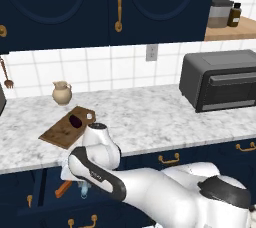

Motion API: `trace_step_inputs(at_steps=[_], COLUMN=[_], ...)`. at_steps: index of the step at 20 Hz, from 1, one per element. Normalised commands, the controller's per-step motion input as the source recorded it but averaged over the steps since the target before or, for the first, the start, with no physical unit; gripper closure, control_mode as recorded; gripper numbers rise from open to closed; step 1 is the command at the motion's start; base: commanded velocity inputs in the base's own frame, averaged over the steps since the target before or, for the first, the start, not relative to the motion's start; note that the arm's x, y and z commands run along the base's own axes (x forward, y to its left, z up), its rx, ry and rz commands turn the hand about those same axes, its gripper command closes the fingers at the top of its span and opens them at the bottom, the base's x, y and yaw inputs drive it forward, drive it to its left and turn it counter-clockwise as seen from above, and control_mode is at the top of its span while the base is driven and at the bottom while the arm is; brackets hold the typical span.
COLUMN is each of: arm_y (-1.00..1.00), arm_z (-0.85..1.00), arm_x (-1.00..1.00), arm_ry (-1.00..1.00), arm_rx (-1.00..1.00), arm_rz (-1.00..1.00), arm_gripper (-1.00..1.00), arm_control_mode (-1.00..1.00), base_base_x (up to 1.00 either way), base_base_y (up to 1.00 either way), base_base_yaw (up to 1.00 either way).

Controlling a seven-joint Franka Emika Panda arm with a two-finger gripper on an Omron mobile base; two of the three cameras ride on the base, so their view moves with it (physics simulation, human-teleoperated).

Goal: Place the appropriate cutting tool for cutting the eggplant skin on the cutting board.

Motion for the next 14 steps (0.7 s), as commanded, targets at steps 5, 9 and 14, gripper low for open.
trace_step_inputs(at_steps=[5, 9, 14], arm_y=[0.00, 0.00, 0.00], arm_z=[0.48, 0.49, 0.40], arm_x=[0.09, 0.11, 0.09], arm_ry=[0.00, 0.00, 0.00], arm_rx=[0.12, 0.01, -0.01], arm_rz=[0.00, 0.00, 0.00], arm_gripper=[1.00, 1.00, 1.00], arm_control_mode=[-1.00, -1.00, -1.00], base_base_x=[0.00, 0.00, 0.00], base_base_y=[0.00, 0.00, 0.00], base_base_yaw=[0.00, 0.00, 0.00])
